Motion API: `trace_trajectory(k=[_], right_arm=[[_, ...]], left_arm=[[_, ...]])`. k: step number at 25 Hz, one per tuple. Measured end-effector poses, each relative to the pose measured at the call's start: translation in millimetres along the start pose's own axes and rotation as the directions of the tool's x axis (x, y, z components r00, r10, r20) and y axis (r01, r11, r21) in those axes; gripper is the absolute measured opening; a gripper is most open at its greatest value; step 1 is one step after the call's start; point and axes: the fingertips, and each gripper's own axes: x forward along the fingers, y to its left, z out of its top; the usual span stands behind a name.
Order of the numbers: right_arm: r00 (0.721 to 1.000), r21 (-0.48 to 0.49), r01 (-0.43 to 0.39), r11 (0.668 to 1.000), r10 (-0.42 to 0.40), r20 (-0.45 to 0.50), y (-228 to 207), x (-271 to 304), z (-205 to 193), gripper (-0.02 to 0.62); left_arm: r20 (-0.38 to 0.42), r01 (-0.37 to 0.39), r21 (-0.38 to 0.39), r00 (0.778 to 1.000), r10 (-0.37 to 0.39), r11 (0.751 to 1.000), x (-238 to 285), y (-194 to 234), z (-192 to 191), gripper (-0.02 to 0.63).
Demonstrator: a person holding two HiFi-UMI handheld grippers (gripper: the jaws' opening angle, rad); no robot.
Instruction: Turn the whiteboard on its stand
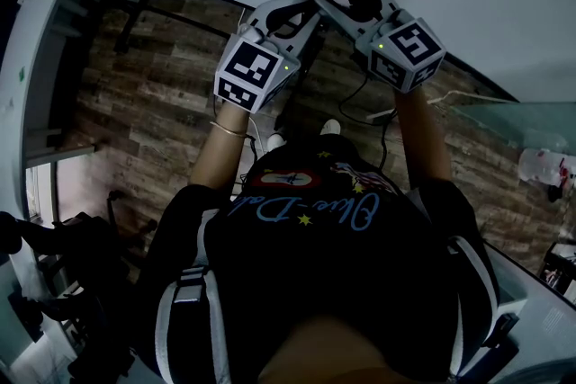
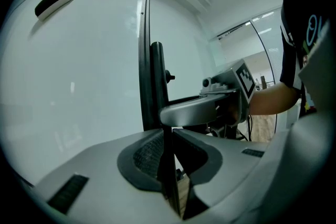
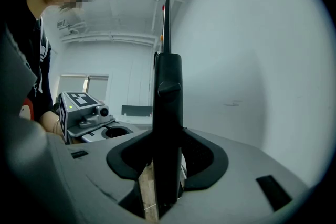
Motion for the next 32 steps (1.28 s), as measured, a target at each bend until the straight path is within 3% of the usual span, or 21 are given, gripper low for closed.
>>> trace_trajectory(k=[32], right_arm=[[0.998,0.032,0.042,0.999,-0.044,0.048,26,-23,0,0.184]], left_arm=[[0.014,0.050,-0.010,0.999,-0.050,0.999,-22,-30,2,0.086]])
